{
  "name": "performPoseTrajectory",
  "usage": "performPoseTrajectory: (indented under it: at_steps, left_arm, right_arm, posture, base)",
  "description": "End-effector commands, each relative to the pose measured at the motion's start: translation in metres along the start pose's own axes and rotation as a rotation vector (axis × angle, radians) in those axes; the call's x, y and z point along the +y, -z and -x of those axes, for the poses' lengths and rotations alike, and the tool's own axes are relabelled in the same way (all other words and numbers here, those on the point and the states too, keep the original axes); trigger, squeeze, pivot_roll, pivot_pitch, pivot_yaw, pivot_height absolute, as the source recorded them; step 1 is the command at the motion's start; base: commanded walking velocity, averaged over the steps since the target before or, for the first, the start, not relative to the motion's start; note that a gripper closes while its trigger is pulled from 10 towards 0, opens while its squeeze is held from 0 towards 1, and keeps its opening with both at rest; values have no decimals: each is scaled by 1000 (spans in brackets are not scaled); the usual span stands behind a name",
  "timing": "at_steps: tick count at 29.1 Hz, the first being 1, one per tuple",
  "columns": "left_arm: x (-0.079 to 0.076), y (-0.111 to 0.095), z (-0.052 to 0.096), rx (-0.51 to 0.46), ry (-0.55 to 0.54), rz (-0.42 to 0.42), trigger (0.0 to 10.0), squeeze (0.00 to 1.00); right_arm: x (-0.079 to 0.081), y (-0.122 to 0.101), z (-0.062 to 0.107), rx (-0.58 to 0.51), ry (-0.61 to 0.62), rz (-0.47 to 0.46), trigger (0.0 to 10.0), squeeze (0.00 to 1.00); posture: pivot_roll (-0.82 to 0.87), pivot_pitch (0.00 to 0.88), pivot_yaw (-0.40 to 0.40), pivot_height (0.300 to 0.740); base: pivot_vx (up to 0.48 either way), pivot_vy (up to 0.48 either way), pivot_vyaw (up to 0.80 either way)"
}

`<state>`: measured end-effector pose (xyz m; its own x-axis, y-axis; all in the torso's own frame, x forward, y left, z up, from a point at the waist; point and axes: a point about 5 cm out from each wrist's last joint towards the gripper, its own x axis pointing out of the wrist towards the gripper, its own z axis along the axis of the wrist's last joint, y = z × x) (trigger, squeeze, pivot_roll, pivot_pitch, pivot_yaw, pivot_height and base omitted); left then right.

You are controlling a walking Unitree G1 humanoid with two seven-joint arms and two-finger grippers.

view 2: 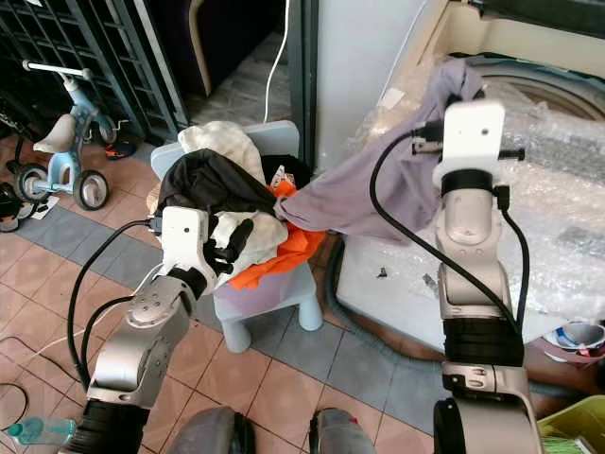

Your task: Clothes washing

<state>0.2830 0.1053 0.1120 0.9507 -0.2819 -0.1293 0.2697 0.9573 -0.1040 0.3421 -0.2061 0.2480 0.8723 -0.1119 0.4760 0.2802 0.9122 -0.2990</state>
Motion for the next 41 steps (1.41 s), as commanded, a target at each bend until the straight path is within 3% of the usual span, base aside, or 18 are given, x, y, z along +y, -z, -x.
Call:
performPoseTrajectory:
  at_steps: [1, 10, 17, 21, 25, 27, 34, 41]
  left_arm:
    - [2, 4, 0, 13, -17, 10, 10000, 0]
    - [-2, 5, 2, 13, 15, -2, 10000, 0]
    - [0, 5, 2, 8, -7, 11, 10000, 0]
    - [1, 8, 3, 24, -26, 15, 10000, 0]
    - [0, 7, 3, 16, -10, -4, 10000, 0]
    - [0, 7, 4, 10, -8, 3, 10000, 0]
    - [-2, 8, 6, 13, -3, 2, 10000, 0]
    - [0, 7, 6, 13, -4, 1, 10000, 0]
  right_arm:
    - [-14, -3, -7, -32, 42, 31, 10000, 0]
    - [-46, -28, -50, -111, 144, 73, 10000, 0]
    - [-65, -36, -68, -125, 189, 92, 10000, 0]
    - [-70, -31, -76, -81, 177, 71, 10000, 0]
    - [-70, -29, -79, -55, 162, 61, 10000, 0]
    - [-56, -22, -77, -36, 82, 70, 10000, 0]
    - [-29, -11, -67, -50, -59, 88, 10000, 0]
    - [-33, -11, -68, -61, -49, 97, 10000, 0]
  posture:
    - [-36, 110, 52, 740]
    - [-21, 108, 50, 740]
    - [-17, 110, 44, 740]
    - [-15, 112, 45, 740]
    - [-15, 111, 43, 740]
    - [-18, 111, 41, 740]
    - [-18, 119, 48, 740]
    - [-19, 137, 46, 740]
  base:
    - [0, 0, -800]
    - [73, 0, -800]
    - [299, 0, -800]
    - [0, 0, 0]
    - [0, 0, 0]
    - [262, 0, 0]
    - [276, 0, 0]
    - [351, 0, 0]
